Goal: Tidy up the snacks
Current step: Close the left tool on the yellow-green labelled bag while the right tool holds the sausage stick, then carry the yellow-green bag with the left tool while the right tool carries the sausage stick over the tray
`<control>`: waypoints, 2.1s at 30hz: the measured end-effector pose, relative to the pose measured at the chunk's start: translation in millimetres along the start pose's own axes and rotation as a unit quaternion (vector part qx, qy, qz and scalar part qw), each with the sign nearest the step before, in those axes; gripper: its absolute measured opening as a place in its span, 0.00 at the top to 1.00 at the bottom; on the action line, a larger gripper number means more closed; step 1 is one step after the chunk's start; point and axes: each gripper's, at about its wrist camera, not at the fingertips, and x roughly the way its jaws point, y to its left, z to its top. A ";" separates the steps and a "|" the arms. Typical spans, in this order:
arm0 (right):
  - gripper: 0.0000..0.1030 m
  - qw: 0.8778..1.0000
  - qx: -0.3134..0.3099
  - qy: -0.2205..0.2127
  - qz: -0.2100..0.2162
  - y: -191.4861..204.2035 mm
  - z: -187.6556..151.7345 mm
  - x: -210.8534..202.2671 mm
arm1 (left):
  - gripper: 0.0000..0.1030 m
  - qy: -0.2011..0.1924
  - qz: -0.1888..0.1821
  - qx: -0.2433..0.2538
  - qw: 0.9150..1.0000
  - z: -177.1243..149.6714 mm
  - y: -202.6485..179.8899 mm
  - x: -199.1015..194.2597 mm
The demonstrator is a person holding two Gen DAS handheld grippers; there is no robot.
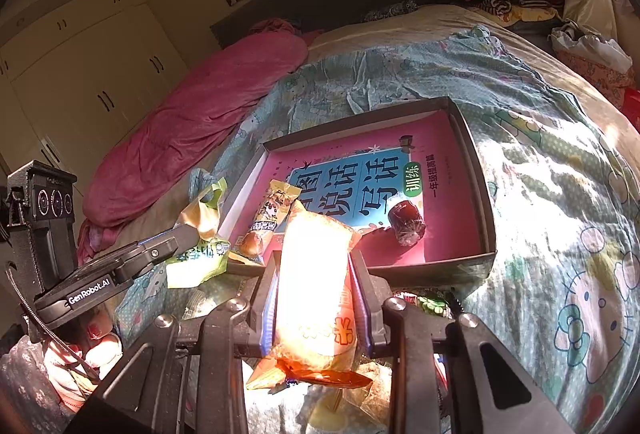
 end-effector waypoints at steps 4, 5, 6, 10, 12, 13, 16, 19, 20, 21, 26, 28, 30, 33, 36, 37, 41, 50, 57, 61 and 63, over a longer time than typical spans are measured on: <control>0.69 1.000 0.001 -0.002 -0.002 -0.8 3.0 0.0 | 0.86 -0.006 0.018 -0.002 1.000 3.4 7.1 0.7; 0.69 1.000 0.002 -0.002 -0.004 -0.8 3.4 0.2 | 0.86 -0.009 0.024 -0.001 1.000 3.7 8.8 0.1; 0.69 1.000 0.001 -0.002 -0.006 -0.8 3.9 0.2 | 0.86 -0.010 0.030 0.000 1.000 4.4 10.3 0.2; 0.69 1.000 -0.001 -0.005 -0.010 -1.1 6.0 0.2 | 0.86 -0.009 0.042 -0.009 0.999 6.5 18.3 4.1; 0.69 1.000 0.000 -0.006 -0.013 -2.1 7.0 0.6 | 0.86 -0.005 0.046 -0.012 0.999 6.7 21.8 8.0; 0.69 1.000 0.001 -0.006 -0.014 -2.9 7.7 1.0 | 0.86 -0.004 0.048 -0.014 0.999 7.0 23.4 9.5; 0.69 1.000 0.002 -0.009 -0.016 -3.7 9.7 0.5 | 0.86 -0.001 0.052 -0.016 0.999 7.7 26.7 14.5; 0.69 1.000 0.003 -0.011 -0.016 -4.4 11.4 0.4 | 0.86 0.003 0.056 -0.016 0.998 7.9 28.1 20.2; 0.69 1.000 0.003 -0.012 -0.017 -4.8 11.8 0.4 | 0.86 0.005 0.058 -0.016 0.998 8.2 28.4 22.5; 0.69 1.000 0.003 -0.012 -0.018 -5.2 12.2 0.6 | 0.86 0.006 0.059 -0.015 0.998 8.1 28.6 24.0; 0.69 1.000 0.007 -0.014 -0.020 -7.2 14.7 0.5 | 0.86 0.013 0.063 -0.013 0.998 7.1 29.8 31.0; 0.69 1.000 0.007 -0.015 -0.021 -8.1 15.9 1.2 | 0.86 0.015 0.064 -0.012 0.998 7.4 30.4 33.2; 0.69 1.000 0.008 -0.015 -0.023 -8.8 16.9 1.7 | 0.86 0.016 0.064 -0.011 0.998 7.4 30.0 35.1; 0.69 1.000 0.009 -0.016 -0.025 -10.1 18.2 2.7 | 0.86 0.018 0.066 -0.008 0.998 7.5 29.7 37.6; 0.69 0.999 0.009 -0.017 -0.028 -12.2 19.6 4.0 | 0.86 0.020 0.066 -0.005 0.998 6.9 29.6 39.4; 0.69 0.999 0.009 -0.017 -0.029 -12.2 19.9 4.3 | 0.86 0.020 0.066 -0.005 0.998 7.1 29.5 40.2; 0.69 0.999 0.008 -0.017 -0.030 -14.0 21.3 6.1 | 0.86 0.023 0.066 -0.004 0.998 7.8 29.6 43.7; 0.69 0.999 0.005 -0.018 -0.041 -18.6 24.8 10.1 | 0.86 0.027 0.069 -0.002 0.997 8.4 30.8 50.4; 0.69 0.999 0.007 -0.016 -0.047 -23.8 26.0 14.1 | 0.86 0.029 0.070 0.000 0.997 8.5 30.8 55.3; 0.69 0.999 0.008 -0.016 -0.051 -25.8 26.2 14.8 | 0.86 0.031 0.069 0.000 0.997 8.9 30.3 57.4; 0.69 0.998 0.009 -0.016 -0.053 -26.8 26.2 14.9 | 0.86 0.031 0.069 0.001 0.997 9.1 30.1 58.3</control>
